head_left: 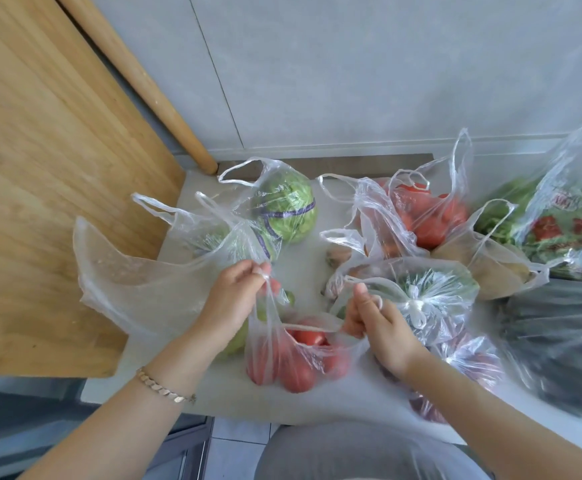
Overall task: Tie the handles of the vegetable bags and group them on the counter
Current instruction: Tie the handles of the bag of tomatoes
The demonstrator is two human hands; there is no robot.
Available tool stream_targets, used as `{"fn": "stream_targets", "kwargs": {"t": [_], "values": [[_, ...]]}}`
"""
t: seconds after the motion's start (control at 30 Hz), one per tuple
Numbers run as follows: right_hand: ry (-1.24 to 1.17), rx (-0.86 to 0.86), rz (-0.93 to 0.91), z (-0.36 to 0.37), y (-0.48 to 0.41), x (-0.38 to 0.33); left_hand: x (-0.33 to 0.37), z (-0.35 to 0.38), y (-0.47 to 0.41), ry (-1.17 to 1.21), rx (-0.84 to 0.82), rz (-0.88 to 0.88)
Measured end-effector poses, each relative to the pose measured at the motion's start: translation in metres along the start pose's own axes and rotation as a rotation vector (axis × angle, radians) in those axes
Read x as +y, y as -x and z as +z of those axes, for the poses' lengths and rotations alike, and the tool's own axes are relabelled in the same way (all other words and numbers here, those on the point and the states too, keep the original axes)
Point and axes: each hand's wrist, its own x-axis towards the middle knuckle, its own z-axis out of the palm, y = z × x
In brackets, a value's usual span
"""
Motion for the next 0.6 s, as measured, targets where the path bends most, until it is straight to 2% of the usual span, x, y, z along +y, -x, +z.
{"fn": "stream_targets", "kwargs": {"t": [0.1,0.2,0.37,0.53,0.6], "values": [[0.015,-0.04,0.015,0.003,0.015,-0.005,-0.001,0.007,0.0,0.452,-0.033,-0.255],[-0.038,0.029,0.017,0.003,0.019,-0.014,0.002,0.012,-0.001,0.656,0.013,-0.293],[0.135,0.236,0.125,-0.01,-0.006,0.0,0.004,0.024,0.0,0.694,-0.155,-0.22],[-0.164,0.255,0.282,-0.014,-0.02,0.004,0.0,0.042,0.009,0.646,-0.277,-0.163],[-0.143,0.268,0.277,-0.014,-0.021,0.009,-0.007,0.051,0.013,0.588,-0.3,-0.127]]}}
